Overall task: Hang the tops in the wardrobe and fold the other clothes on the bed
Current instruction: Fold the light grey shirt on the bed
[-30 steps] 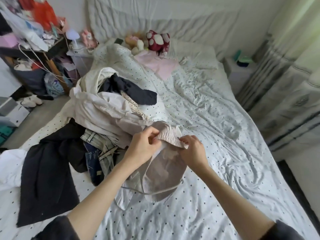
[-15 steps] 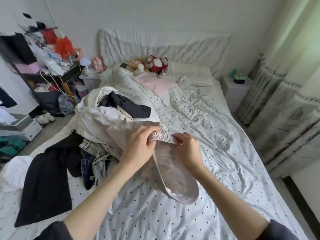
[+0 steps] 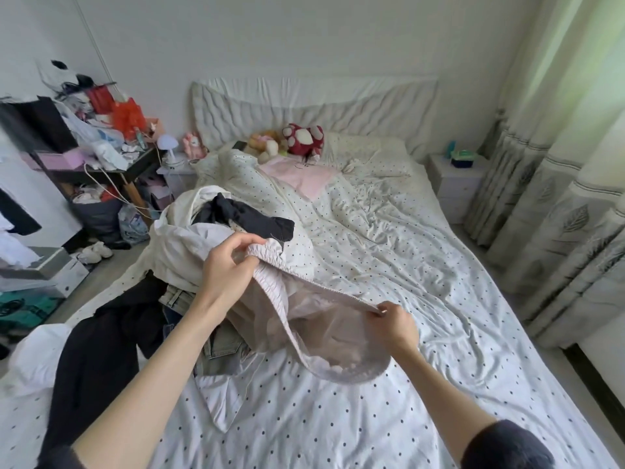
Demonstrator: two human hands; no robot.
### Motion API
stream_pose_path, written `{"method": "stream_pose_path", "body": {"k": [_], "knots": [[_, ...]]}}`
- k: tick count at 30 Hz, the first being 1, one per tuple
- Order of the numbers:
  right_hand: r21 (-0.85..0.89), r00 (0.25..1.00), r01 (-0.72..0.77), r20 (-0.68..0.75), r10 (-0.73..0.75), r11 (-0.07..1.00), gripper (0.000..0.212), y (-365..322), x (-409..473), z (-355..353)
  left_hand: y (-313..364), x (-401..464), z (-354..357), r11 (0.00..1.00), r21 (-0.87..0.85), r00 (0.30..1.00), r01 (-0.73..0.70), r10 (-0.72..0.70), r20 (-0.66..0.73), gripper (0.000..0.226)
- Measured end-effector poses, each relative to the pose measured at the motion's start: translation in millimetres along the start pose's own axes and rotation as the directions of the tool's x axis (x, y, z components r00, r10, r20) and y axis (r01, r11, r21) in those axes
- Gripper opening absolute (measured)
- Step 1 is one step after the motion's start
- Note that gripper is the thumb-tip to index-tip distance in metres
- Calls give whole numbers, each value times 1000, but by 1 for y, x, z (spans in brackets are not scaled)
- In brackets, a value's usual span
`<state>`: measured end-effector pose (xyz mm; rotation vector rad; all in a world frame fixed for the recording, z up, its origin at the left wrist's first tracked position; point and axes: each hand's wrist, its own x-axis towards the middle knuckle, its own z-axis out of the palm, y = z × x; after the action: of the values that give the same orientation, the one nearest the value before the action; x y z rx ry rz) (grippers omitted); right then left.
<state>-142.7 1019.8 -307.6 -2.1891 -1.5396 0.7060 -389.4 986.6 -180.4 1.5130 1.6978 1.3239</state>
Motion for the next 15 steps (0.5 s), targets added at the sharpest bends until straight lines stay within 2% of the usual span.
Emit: {"method": "stream_pose_path", "body": {"k": [3, 5, 7, 10, 12, 15], "knots": [[-146, 1000, -11, -11, 9, 989, 17, 12, 3, 4, -3, 3, 1, 973, -174, 988, 151, -145, 44, 39], [-156, 999, -46, -2, 46, 987, 14, 18, 4, 8, -7, 4, -2, 976, -151, 986, 154, -143, 81, 38], [-133, 997, -81, 3, 82, 988, 16, 20, 5, 11, -13, 6, -9, 997, 50, 991, 60, -65, 113, 32], [-10, 988, -155, -8, 155, 988, 27, 17, 10, 7, -26, 11, -20, 926, 375, 991, -37, -16, 136, 17], [39, 989, -143, -34, 144, 989, 30, 13, 15, 1, -34, 14, -24, 872, 487, 992, -37, -27, 123, 13], [21, 989, -113, -93, 114, 993, 24, 10, 21, -6, -36, 21, -22, 796, 600, 994, -74, 10, 108, 17]]}}
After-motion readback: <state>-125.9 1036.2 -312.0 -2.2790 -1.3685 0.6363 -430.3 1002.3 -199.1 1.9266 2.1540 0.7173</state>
